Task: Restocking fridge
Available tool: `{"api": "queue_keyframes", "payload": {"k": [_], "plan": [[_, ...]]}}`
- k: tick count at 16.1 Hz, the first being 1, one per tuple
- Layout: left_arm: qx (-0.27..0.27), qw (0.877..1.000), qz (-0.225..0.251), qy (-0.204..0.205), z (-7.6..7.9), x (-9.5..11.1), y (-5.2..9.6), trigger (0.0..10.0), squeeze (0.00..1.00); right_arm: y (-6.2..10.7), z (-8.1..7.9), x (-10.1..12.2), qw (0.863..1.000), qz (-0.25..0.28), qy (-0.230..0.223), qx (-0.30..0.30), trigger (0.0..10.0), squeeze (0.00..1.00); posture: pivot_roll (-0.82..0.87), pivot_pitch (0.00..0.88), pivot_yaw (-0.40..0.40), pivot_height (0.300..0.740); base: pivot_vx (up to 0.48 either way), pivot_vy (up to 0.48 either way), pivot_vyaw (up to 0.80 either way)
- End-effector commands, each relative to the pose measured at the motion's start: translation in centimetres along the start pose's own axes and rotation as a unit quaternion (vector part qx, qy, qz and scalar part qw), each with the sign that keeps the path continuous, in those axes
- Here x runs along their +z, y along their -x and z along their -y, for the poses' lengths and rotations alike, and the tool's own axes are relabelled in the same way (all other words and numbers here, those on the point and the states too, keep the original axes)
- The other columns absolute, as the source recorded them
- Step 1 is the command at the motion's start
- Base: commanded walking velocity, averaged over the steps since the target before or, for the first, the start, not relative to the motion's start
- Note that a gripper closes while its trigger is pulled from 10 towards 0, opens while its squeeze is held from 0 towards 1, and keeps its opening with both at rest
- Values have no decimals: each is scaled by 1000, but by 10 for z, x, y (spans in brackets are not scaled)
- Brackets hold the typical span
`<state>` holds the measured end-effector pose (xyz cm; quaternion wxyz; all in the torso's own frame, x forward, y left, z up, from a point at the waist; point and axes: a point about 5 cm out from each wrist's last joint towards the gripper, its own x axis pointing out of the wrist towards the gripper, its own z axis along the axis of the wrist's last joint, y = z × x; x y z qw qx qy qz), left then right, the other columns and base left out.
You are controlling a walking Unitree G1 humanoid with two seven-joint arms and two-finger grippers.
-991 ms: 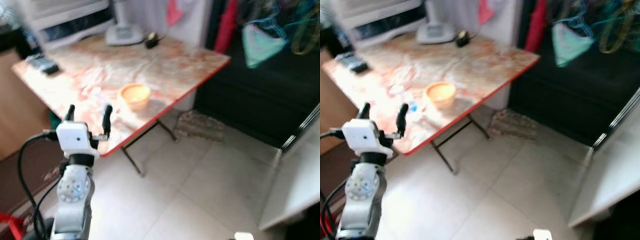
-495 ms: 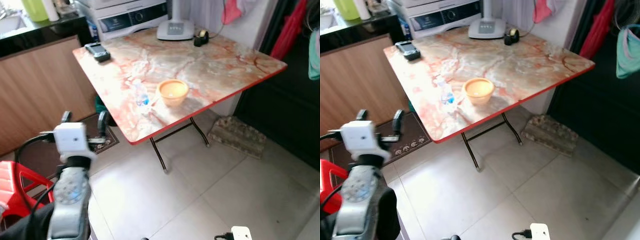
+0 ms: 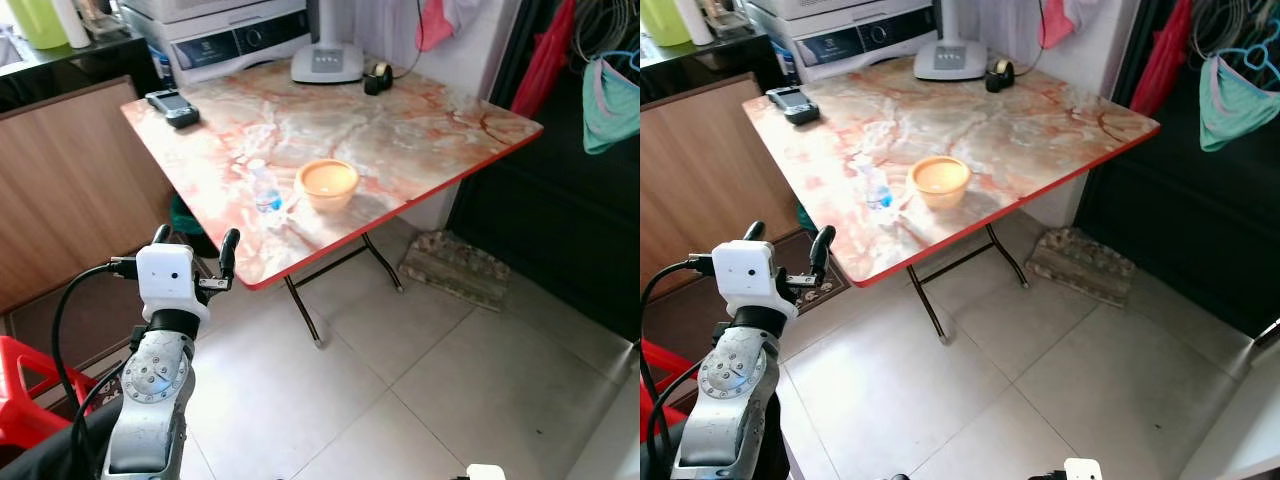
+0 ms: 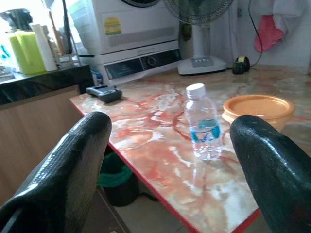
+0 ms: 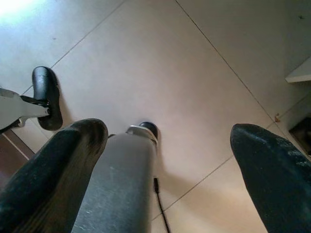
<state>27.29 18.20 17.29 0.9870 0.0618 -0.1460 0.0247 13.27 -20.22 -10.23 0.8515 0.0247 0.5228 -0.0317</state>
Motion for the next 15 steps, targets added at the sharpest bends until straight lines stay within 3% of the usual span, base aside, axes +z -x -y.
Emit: {"api": "queue_keyframes", "payload": {"k": [1, 10, 11, 15], "plan": [[-1, 1000, -8, -2, -2, -2, 1, 10000, 0, 0, -1, -2, 1000, -3, -5, 2, 10000, 0, 12, 43, 22, 740, 0, 0, 0], [-4, 1000, -8, -7, -1, -2, 1, 10000, 0, 0, -1, -1, 1000, 0, -8, 0, 10000, 0, 13, 51, 17, 740, 0, 0, 0], [1, 1000, 2, -11, -3, 5, -4, 10000, 0, -1, -3, 4, 1000, 8, -7, 4, 10000, 0, 8, 89, 22, 740, 480, 0, 0], [3, 1000, 1, -9, -4, 6, -4, 10000, 0, -1, -4, 3, 1000, 7, -6, 5, 10000, 0, 7, 97, 23, 740, 480, 0, 0]]}}
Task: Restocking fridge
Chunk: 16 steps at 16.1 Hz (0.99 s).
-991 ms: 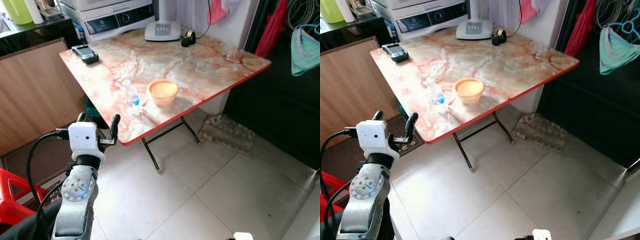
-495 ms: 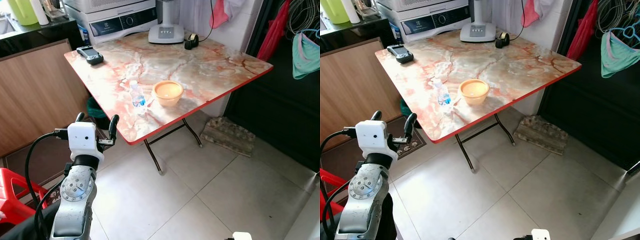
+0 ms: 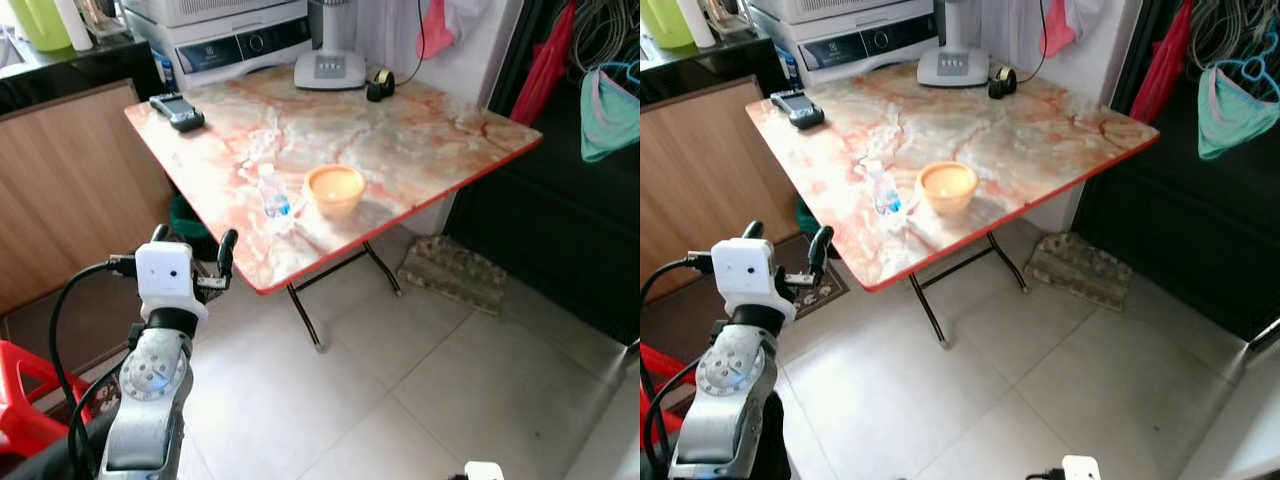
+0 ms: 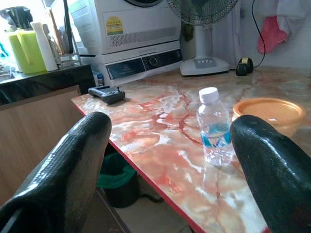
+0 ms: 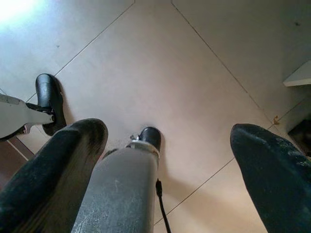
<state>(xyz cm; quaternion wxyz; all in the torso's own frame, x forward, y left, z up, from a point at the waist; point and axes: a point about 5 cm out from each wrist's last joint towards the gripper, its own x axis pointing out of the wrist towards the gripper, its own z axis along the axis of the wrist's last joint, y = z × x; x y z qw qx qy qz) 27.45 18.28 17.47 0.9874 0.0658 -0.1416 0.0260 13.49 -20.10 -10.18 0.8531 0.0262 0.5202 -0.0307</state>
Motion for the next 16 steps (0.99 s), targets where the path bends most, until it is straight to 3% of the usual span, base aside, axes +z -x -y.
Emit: {"api": "queue_keyframes", "payload": {"k": [1, 12, 16], "plan": [[2, 1000, 4, -5, -3, 5, -2, 10000, 0, 0, -2, 0, 1000, 3, -5, 3, 10000, 0, 6, 98, 23, 740, 480, 0, 0], [3, 1000, 5, -5, -2, 7, -2, 10000, 0, 0, -3, -3, 1000, 0, -2, 8, 10000, 0, 9, 85, 25, 740, 480, 0, 0], [21, 999, 33, -15, -6, 17, -3, 10000, 0, 0, -3, -2, 1000, 1, 3, 11, 10000, 0, 19, 79, 22, 740, 360, 0, 0]]}}
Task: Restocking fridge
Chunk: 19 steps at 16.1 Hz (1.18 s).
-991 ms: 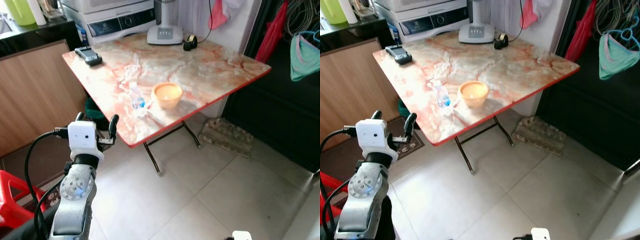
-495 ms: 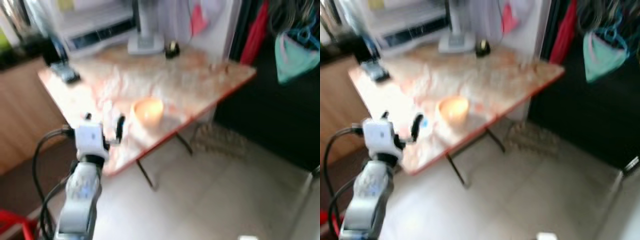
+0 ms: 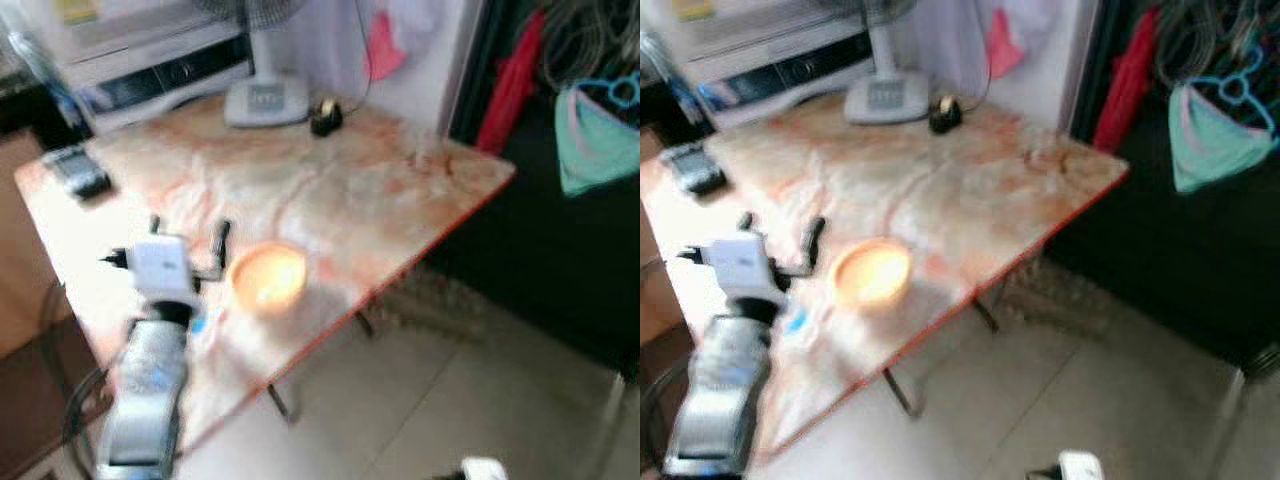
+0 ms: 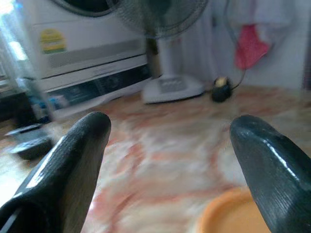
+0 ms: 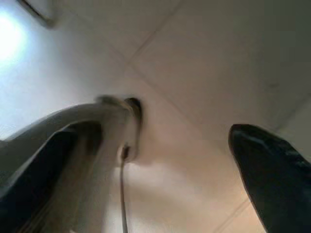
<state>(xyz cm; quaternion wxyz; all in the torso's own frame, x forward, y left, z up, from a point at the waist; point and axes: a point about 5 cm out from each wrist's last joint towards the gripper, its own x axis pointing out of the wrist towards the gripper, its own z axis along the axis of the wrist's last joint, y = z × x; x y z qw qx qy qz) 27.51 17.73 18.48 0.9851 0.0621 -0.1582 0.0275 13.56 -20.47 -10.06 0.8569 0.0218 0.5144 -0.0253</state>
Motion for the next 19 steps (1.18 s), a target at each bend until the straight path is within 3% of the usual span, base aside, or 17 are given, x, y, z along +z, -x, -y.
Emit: {"api": "queue_keyframes", "payload": {"k": [1, 5, 12, 14, 18, 19], "plan": [[20, 999, 20, -21, -11, 8, 0, 10000, 0, -1, -7, -3, 1000, -6, -4, 9, 10000, 0, 20, 81, 20, 740, 0, 0, 0], [27, 999, 24, -20, -12, 14, 1, 10000, 0, -1, -7, -2, 1000, -4, 5, 11, 10000, 0, 33, 92, 17, 740, 0, 0, 0], [16, 999, 29, -19, -9, 20, 0, 10000, 0, -1, -10, -3, 1000, -4, 6, 14, 10000, 0, 45, 96, 21, 740, 0, 0, 800], [-33, 999, 25, -4, 1, 25, -3, 10000, 0, -1, -10, -4, 1000, -5, 6, 14, 10000, 0, 45, 96, 21, 740, 0, 0, 800], [-108, 993, 3, 39, 19, 30, -2, 10000, 0, -1, -11, -4, 1000, -5, -4, 14, 10000, 0, 57, 97, 21, 740, 0, 0, 0], [-147, 988, -7, 56, 27, 33, -1, 10000, 0, -1, -11, -4, 1000, -5, -4, 14, 10000, 0, 62, 95, 19, 740, 0, 0, 0]]}}
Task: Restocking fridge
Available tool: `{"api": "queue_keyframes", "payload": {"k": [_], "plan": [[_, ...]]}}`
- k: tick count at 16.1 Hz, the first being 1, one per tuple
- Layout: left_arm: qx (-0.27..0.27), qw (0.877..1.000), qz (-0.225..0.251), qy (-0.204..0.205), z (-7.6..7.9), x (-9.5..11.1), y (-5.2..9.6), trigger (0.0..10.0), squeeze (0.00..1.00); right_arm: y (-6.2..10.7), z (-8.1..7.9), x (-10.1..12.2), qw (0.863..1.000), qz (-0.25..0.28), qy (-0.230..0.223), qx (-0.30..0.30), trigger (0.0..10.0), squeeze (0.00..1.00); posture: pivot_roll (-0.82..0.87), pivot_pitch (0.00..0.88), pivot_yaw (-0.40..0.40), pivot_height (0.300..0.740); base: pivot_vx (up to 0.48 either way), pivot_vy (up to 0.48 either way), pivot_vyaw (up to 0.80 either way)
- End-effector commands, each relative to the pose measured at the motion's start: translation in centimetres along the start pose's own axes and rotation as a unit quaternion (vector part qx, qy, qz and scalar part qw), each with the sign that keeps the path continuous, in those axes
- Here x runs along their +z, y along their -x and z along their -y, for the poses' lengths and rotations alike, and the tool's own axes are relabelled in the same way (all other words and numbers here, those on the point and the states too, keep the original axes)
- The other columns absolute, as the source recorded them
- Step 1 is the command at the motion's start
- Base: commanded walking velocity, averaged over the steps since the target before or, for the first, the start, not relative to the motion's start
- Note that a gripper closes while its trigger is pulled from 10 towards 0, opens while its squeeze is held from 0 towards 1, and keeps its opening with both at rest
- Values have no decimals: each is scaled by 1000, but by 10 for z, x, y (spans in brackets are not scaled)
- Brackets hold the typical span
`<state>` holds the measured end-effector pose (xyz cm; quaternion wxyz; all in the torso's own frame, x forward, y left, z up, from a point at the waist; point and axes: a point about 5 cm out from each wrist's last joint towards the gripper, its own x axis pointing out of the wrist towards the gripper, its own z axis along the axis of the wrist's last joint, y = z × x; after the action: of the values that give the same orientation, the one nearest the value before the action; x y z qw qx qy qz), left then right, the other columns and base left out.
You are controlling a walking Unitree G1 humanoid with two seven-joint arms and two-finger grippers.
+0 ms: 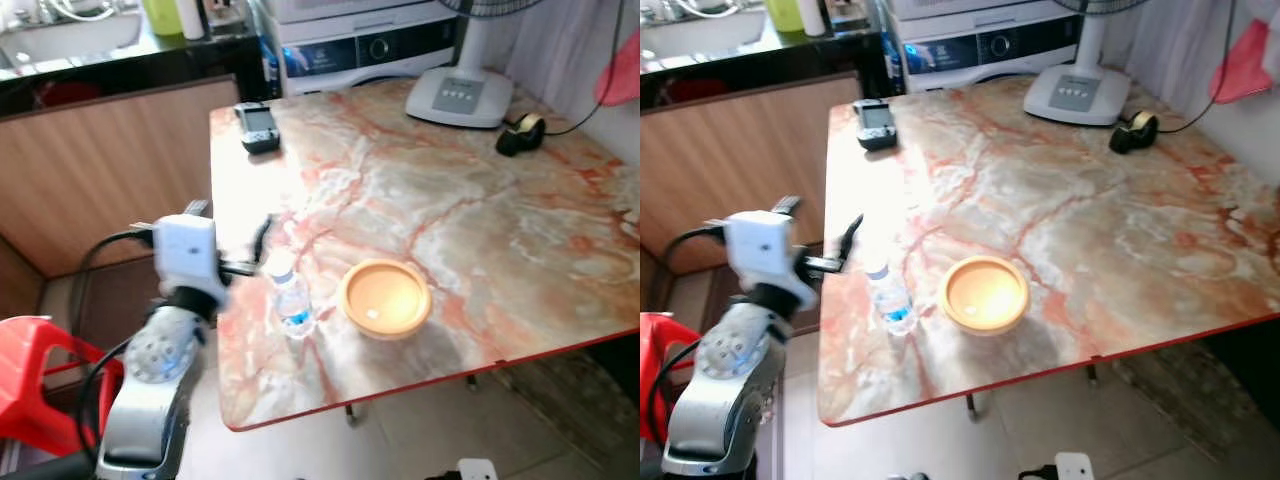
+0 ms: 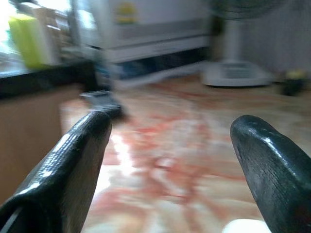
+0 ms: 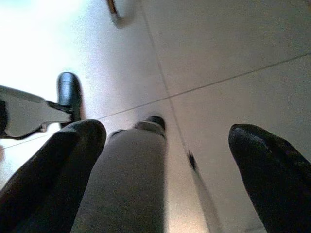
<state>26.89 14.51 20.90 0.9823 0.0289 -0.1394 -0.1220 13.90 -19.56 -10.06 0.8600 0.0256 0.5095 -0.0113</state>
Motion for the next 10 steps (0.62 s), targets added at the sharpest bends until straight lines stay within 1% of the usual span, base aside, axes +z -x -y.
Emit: {"api": "queue_keyframes", "payload": {"k": [1, 3, 4, 5, 7, 8, 9, 10], "plan": [[-36, 999, -2, 2, 4, 7, 0, 10000, 0, 1, -2, -7, 1000, -11, -8, 0, 10000, 0, 62, 95, 19, 740, 0, 0, 0], [-94, 995, -18, -1, 12, 18, -1, 10000, 0, 1, -2, -7, 1000, -11, -8, 1, 10000, 0, 70, 97, 19, 740, 0, 0, 0], [-109, 993, -43, -29, 12, 25, -7, 10000, 0, 1, -2, -6, 1000, -11, -6, 3, 10000, 0, 73, 99, 18, 740, 0, 0, 0], [-109, 991, -64, -39, 11, 26, -10, 10000, 0, 1, -2, -6, 1000, -12, -6, 3, 10000, 0, 77, 100, 17, 740, 0, 0, 0], [-130, 983, -129, -21, 11, 29, -15, 10000, 0, 0, -2, -6, 1000, -12, -3, 4, 10000, 0, 82, 102, 20, 740, 0, 0, 0], [-133, 978, -157, -30, 7, 30, -16, 10000, 0, 0, -3, -6, 1000, -12, -4, 4, 10000, 0, 81, 103, 21, 740, 0, 0, 0], [-141, 974, -174, -37, 6, 29, -16, 10000, 0, 0, -3, -6, 1000, -12, -4, 4, 10000, 0, 81, 103, 21, 740, 0, 0, 0], [-164, 967, -190, -30, 9, 29, -14, 10000, 0, 0, -3, -6, 1000, -13, -4, 5, 10000, 0, 83, 101, 28, 740, 0, 0, 0]]}}
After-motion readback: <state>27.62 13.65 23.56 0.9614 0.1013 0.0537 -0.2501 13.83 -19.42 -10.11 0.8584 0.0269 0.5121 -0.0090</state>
